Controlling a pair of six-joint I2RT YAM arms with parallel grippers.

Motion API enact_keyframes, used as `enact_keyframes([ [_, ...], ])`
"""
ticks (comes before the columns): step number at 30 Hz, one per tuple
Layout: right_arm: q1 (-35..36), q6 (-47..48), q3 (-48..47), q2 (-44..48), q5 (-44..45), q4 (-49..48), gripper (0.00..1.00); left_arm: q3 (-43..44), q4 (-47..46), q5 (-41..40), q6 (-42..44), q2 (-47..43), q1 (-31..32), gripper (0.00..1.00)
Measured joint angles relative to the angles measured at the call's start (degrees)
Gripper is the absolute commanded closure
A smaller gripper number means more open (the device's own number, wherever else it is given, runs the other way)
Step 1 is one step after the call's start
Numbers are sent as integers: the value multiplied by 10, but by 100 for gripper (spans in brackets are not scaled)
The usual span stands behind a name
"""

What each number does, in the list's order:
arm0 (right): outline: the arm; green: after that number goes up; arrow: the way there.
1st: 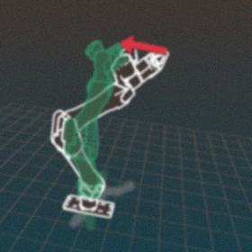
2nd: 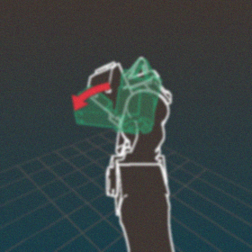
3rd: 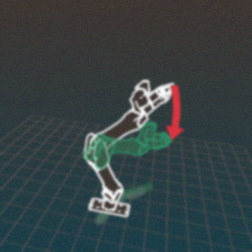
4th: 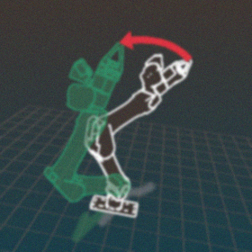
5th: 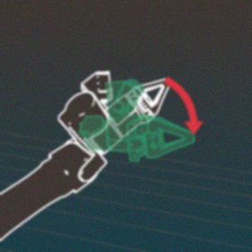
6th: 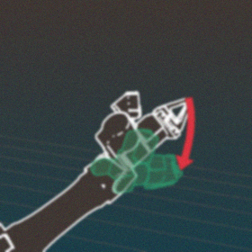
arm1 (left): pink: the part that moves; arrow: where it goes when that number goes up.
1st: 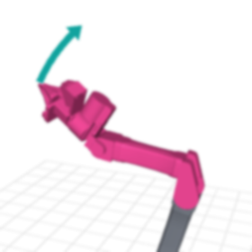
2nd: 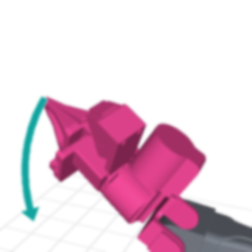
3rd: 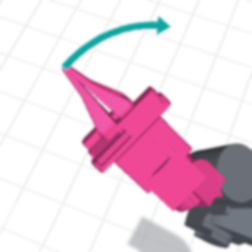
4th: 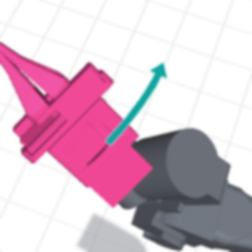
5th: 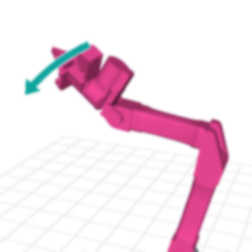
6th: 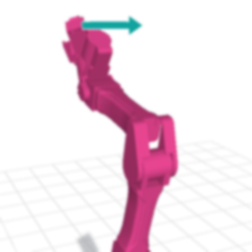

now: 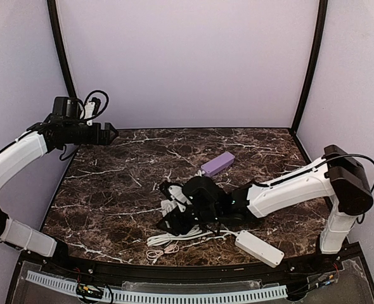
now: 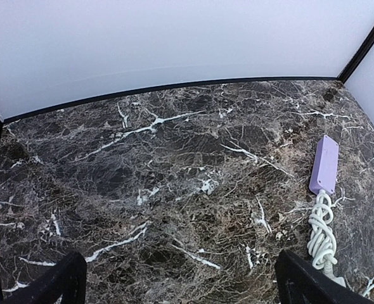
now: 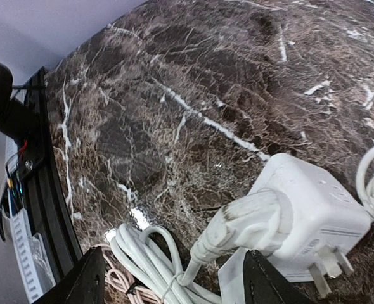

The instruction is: Pull the plug off the socket

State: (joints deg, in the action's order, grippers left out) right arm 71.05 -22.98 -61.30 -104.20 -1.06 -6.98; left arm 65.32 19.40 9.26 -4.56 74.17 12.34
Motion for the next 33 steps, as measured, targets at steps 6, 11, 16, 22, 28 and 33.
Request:
enact_keyframes([
  [6,1,16,37,100,103,-22,11,0,-1,-18,-5,0,27,0],
  [11,-17,8,53,168,175,-17,8,-21,-9,-31,-29,-14,88,9],
  [16,-70,-31,103,202,204,1,5,-101,-19,-44,-104,-68,167,14],
  [22,-130,-82,176,232,217,28,5,-205,-36,-54,-252,-102,317,24],
  [28,-144,-110,202,271,224,35,5,-228,-72,-45,-349,-72,409,38],
  [33,-145,-129,211,280,225,33,5,-221,-103,-35,-384,-31,423,45],
])
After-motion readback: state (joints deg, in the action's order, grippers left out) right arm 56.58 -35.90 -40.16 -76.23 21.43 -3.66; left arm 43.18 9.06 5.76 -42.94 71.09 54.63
